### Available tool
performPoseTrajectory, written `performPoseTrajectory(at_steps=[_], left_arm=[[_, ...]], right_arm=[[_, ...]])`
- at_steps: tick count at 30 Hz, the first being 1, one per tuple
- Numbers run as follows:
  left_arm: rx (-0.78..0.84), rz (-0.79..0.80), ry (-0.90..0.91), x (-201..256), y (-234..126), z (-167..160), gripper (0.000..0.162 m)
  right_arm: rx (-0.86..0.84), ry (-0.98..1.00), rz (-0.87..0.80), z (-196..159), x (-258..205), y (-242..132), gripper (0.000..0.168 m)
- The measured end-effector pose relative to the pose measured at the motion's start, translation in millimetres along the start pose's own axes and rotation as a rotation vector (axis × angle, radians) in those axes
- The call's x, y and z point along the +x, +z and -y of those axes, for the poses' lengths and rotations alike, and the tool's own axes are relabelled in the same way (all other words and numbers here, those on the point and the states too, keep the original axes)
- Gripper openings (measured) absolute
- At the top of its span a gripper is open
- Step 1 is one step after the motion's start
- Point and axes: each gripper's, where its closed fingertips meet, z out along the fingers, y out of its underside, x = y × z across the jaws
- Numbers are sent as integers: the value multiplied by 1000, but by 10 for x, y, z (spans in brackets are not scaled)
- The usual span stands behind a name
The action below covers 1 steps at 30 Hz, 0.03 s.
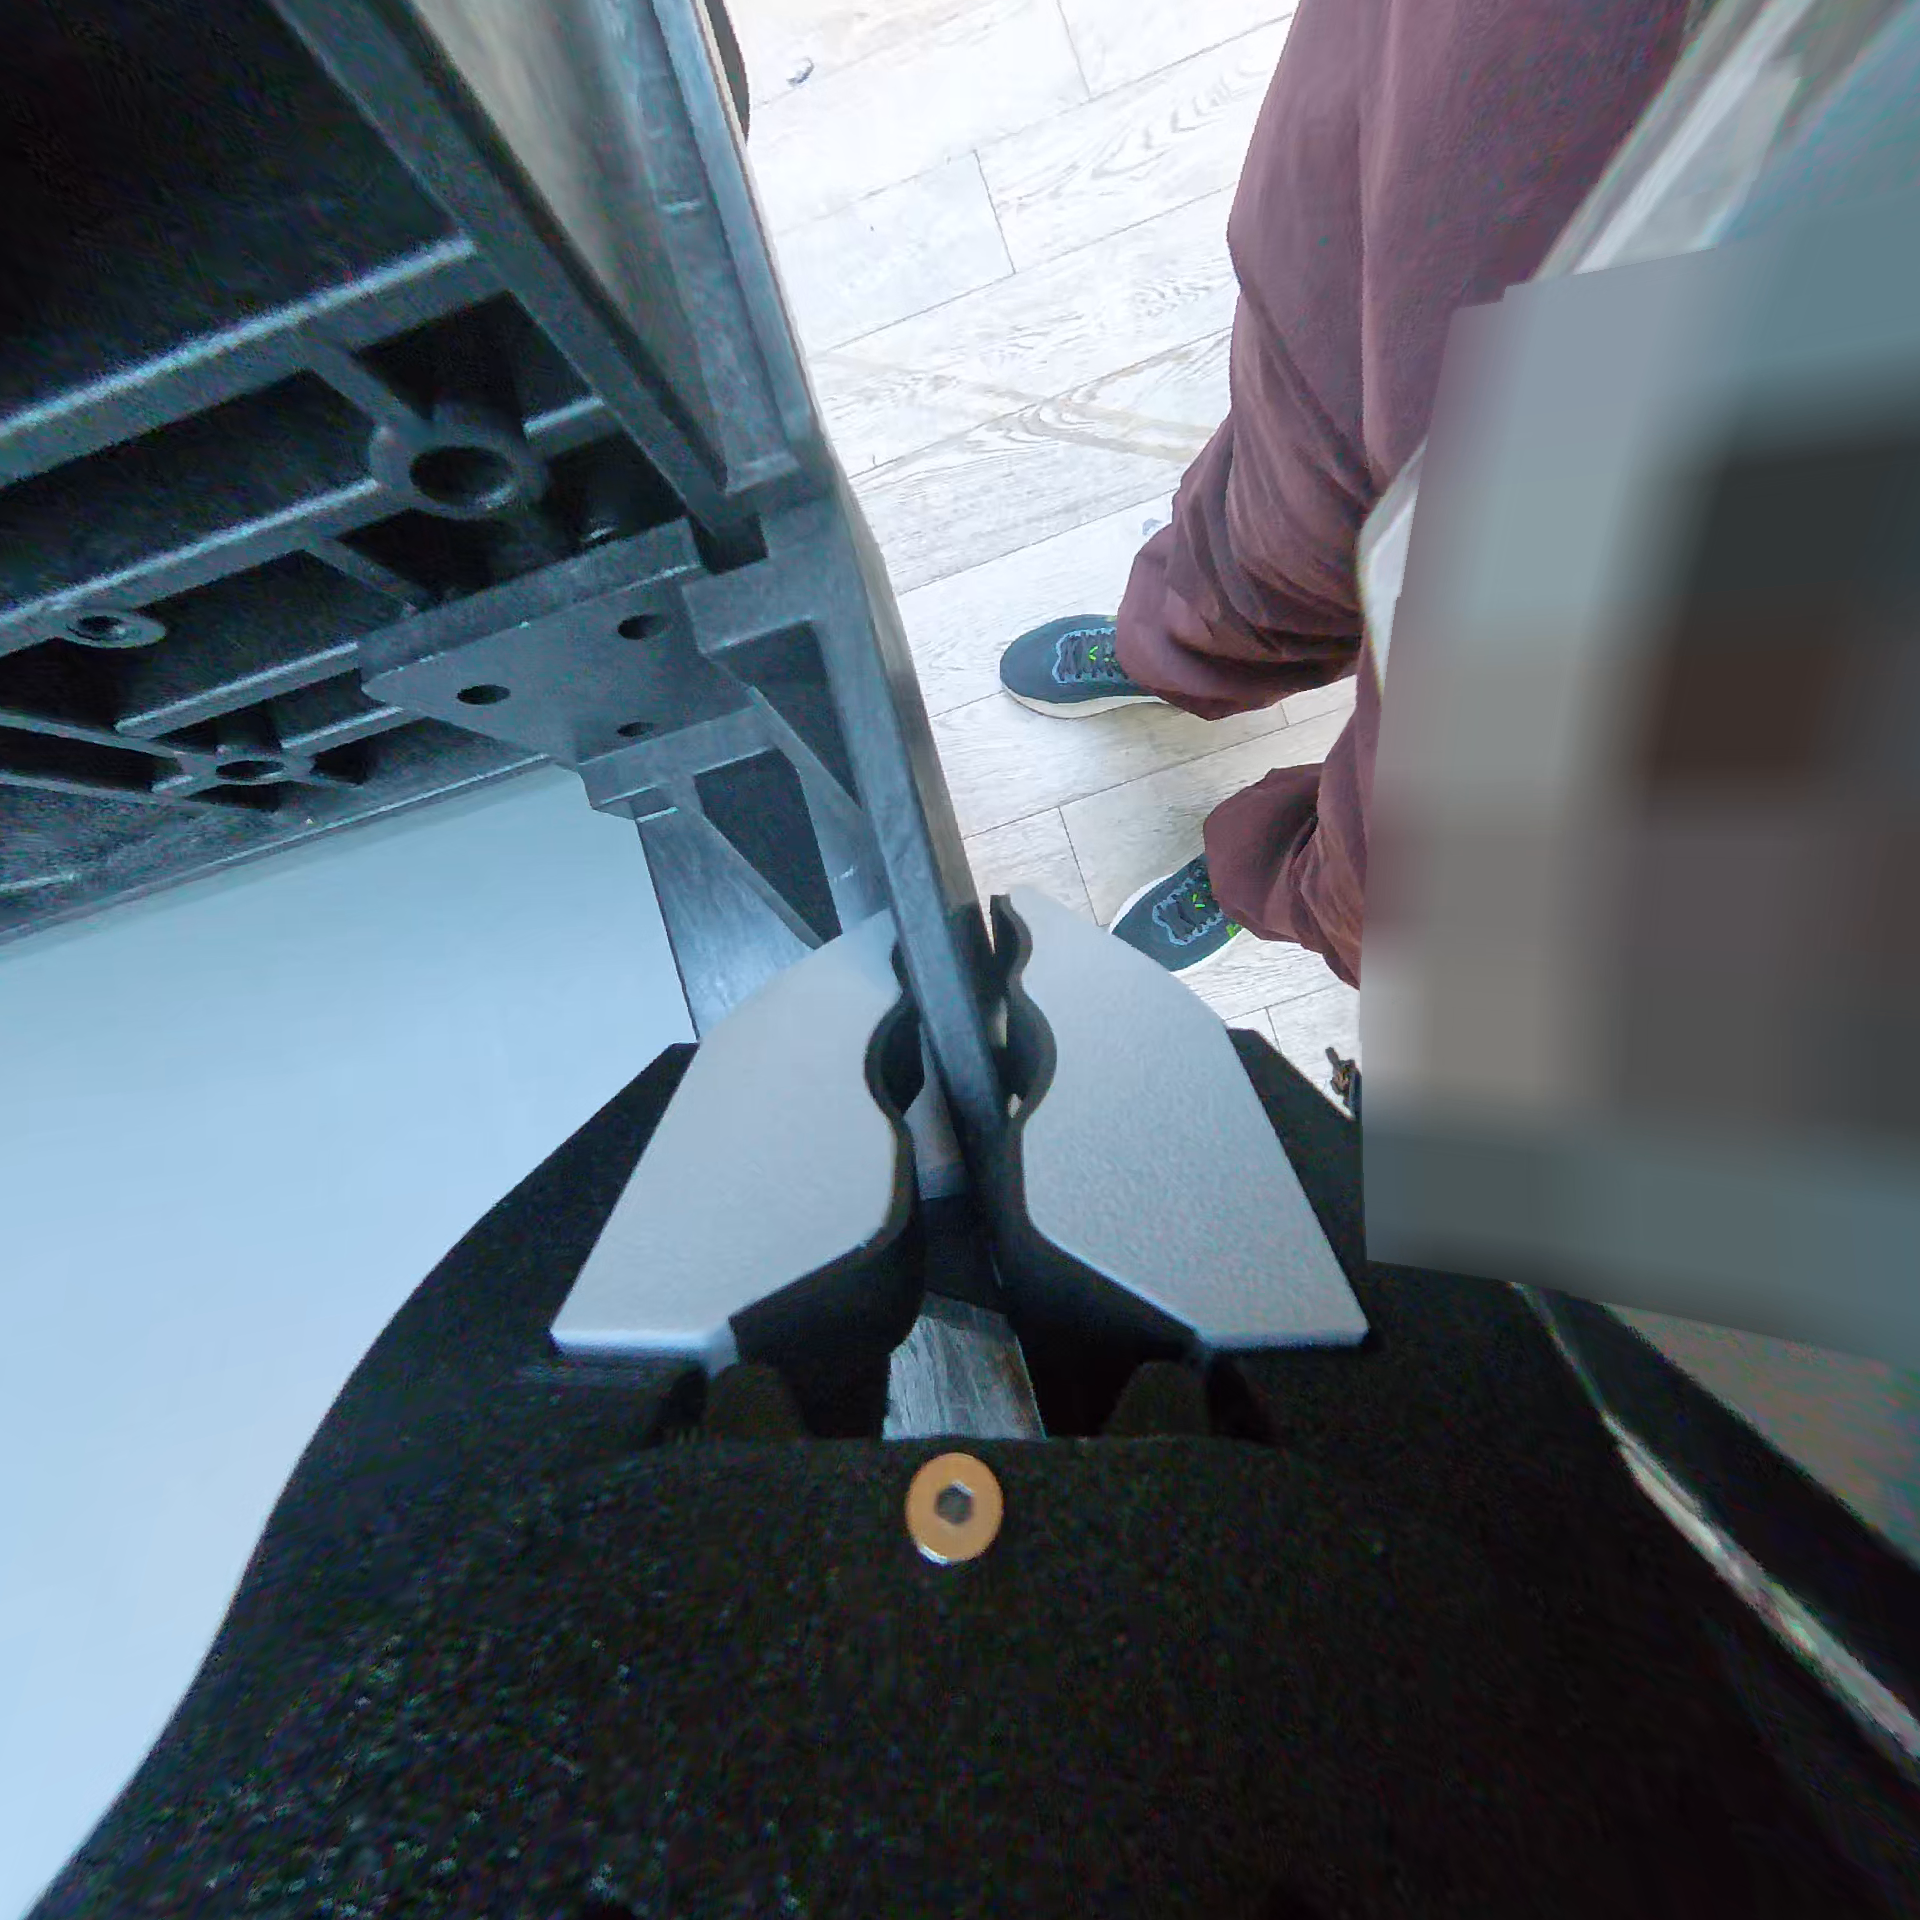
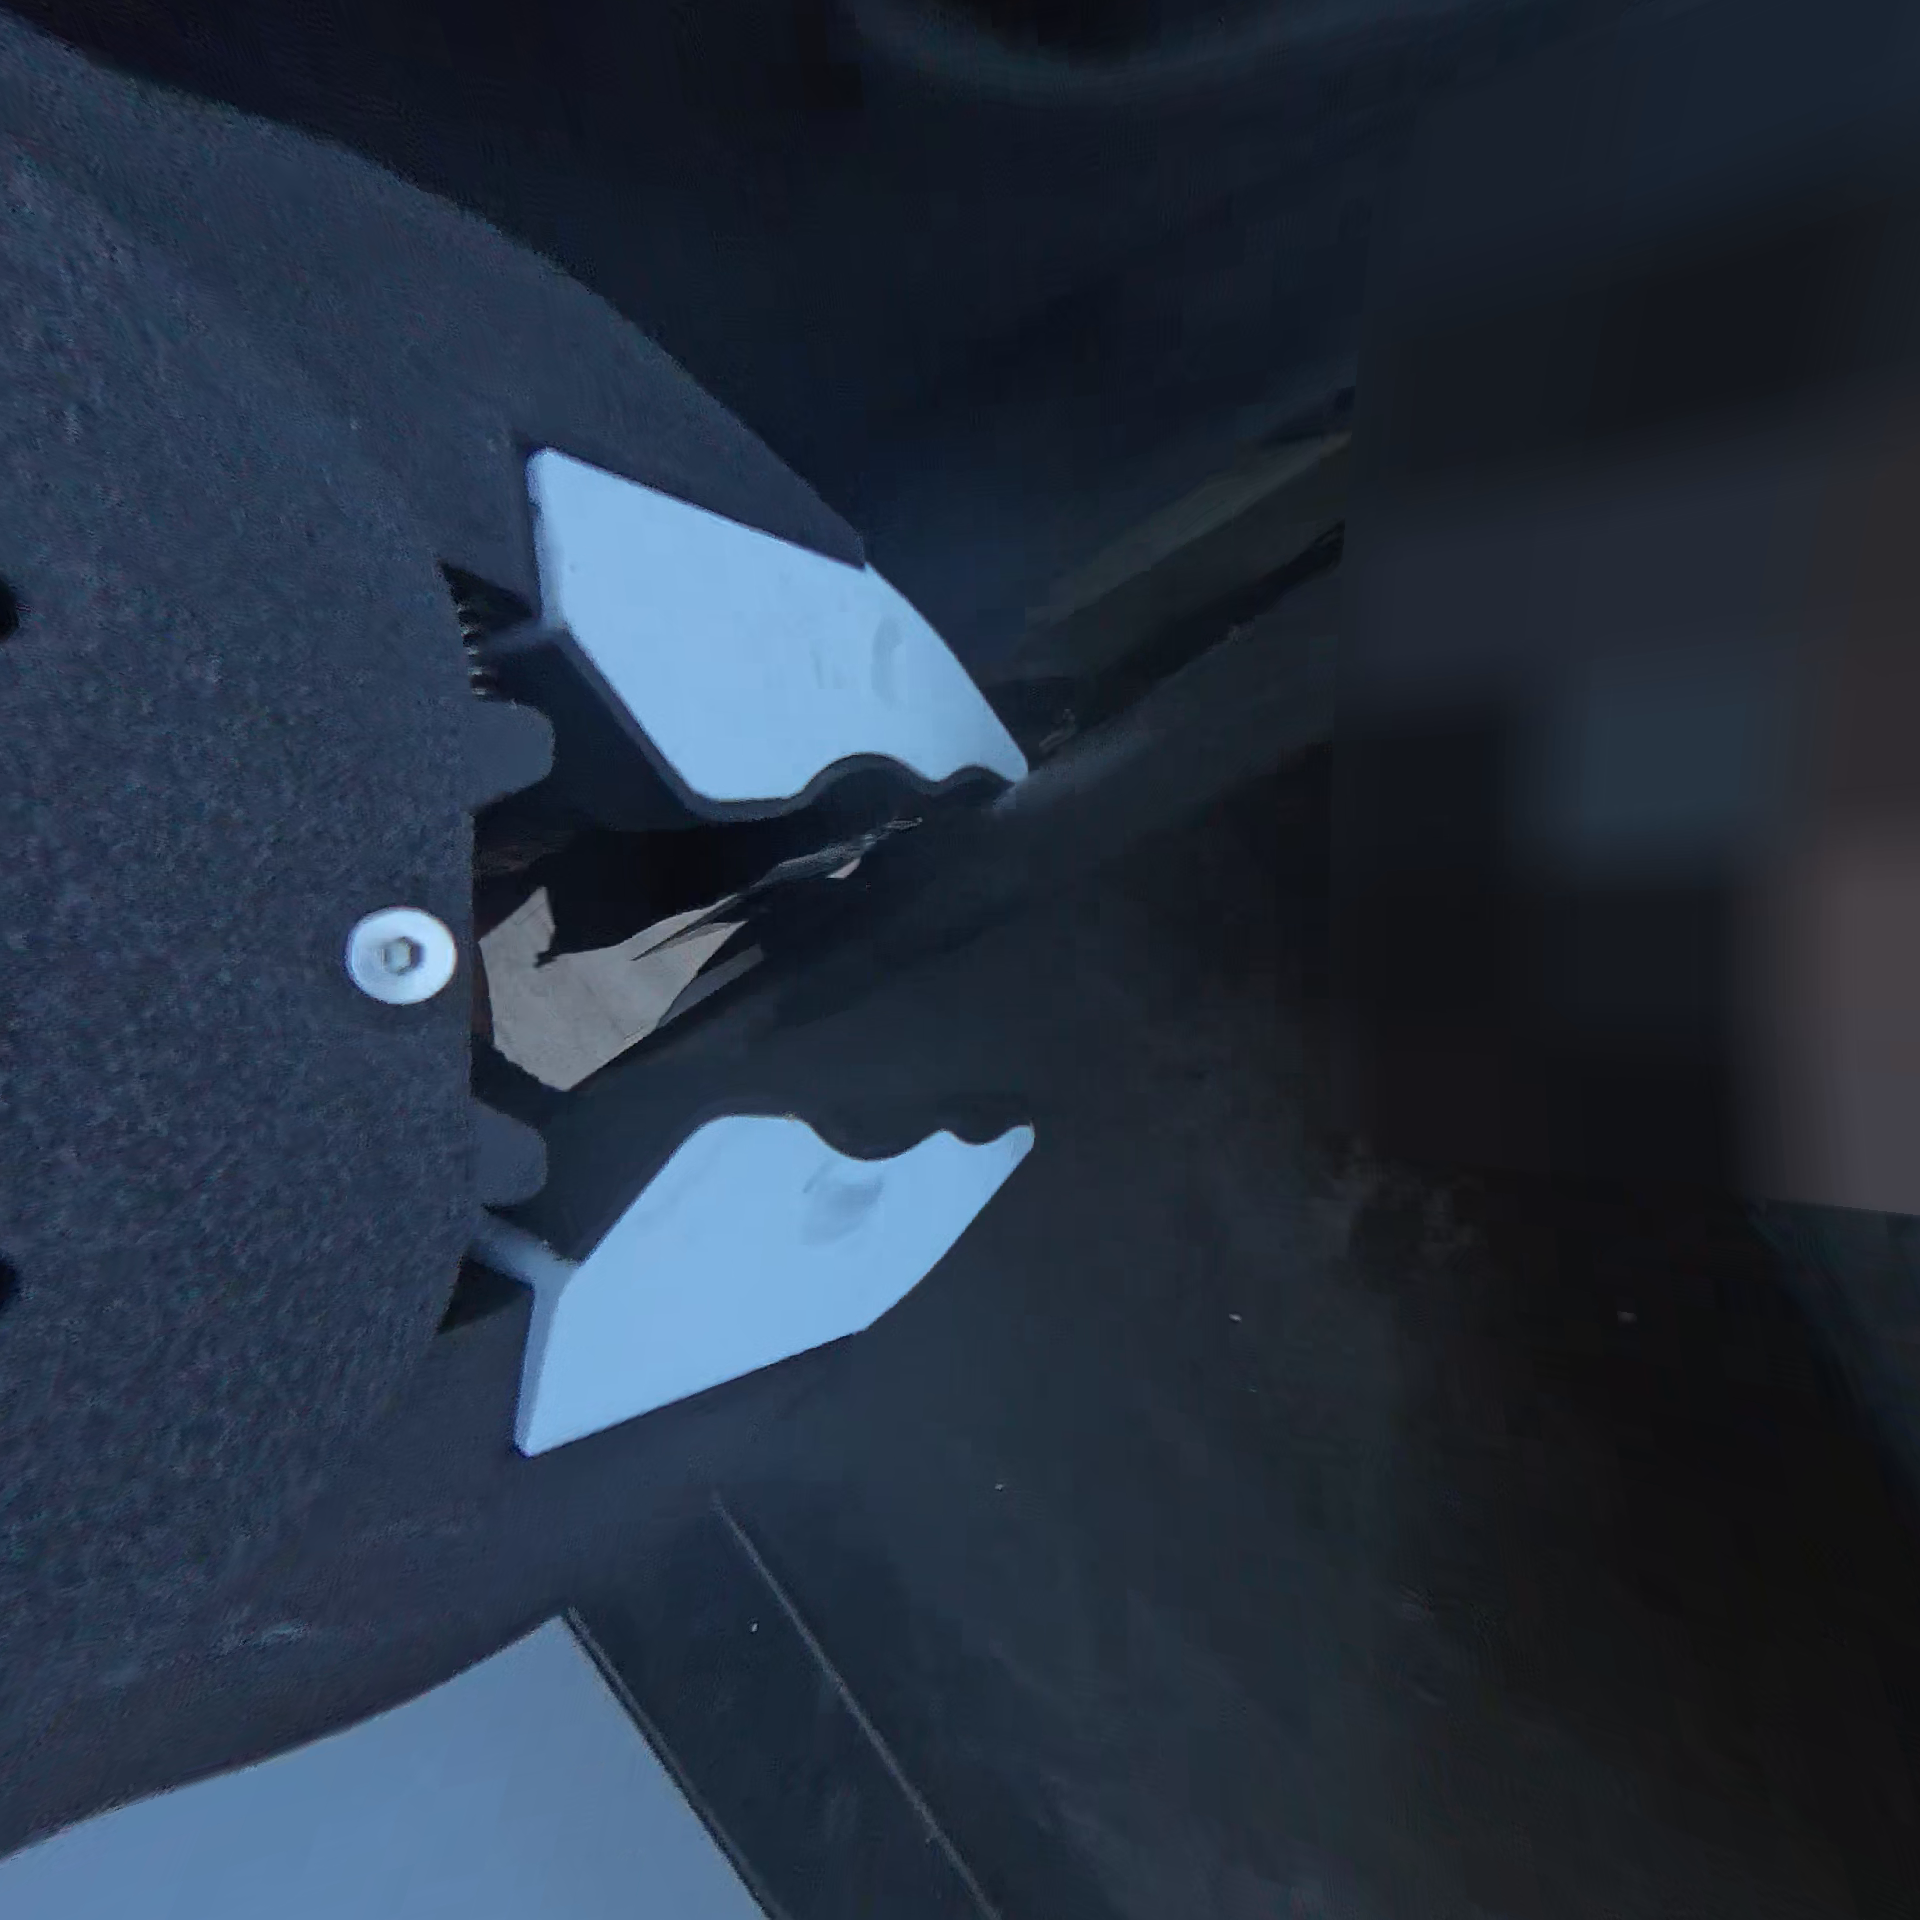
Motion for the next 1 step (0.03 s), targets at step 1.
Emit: performPoseTrajectory(at_steps=[1], left_arm=[[1,-1,-1,-5,1,3,10]], right_arm=[[-19,2,9,-24,-6,-10,54]])
